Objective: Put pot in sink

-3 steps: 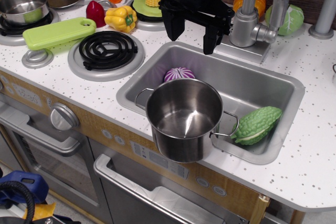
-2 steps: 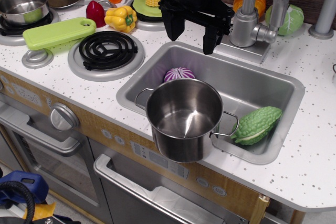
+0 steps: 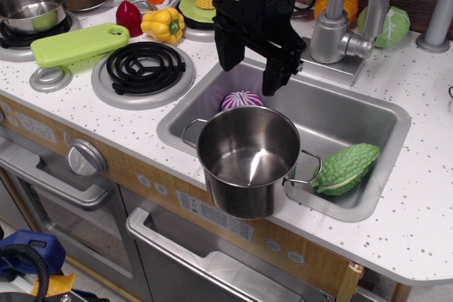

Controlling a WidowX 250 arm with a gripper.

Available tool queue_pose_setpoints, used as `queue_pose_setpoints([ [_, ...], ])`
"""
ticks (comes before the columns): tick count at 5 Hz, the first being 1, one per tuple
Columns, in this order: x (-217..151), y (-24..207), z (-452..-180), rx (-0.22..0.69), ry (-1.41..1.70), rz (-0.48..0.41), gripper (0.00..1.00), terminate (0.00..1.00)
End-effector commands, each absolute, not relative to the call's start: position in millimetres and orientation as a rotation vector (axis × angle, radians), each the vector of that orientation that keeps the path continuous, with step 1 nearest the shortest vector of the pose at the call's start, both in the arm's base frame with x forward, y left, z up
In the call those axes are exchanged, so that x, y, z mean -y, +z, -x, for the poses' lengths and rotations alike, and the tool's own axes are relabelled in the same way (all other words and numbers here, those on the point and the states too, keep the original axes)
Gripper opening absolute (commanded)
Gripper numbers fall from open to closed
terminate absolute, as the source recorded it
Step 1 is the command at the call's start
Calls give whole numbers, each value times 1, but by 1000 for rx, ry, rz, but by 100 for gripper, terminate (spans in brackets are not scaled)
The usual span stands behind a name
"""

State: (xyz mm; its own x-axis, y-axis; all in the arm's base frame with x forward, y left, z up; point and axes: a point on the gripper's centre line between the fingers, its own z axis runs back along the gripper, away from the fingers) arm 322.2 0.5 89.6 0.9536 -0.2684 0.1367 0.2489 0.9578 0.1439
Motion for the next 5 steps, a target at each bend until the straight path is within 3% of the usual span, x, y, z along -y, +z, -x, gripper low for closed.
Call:
queue_pose_setpoints([
  [1, 0, 111, -311, 231, -390, -167, 100, 0],
  [2, -2, 106, -298, 254, -438, -179, 100, 0],
  [5, -11, 62, -297, 374, -447, -77, 100, 0],
])
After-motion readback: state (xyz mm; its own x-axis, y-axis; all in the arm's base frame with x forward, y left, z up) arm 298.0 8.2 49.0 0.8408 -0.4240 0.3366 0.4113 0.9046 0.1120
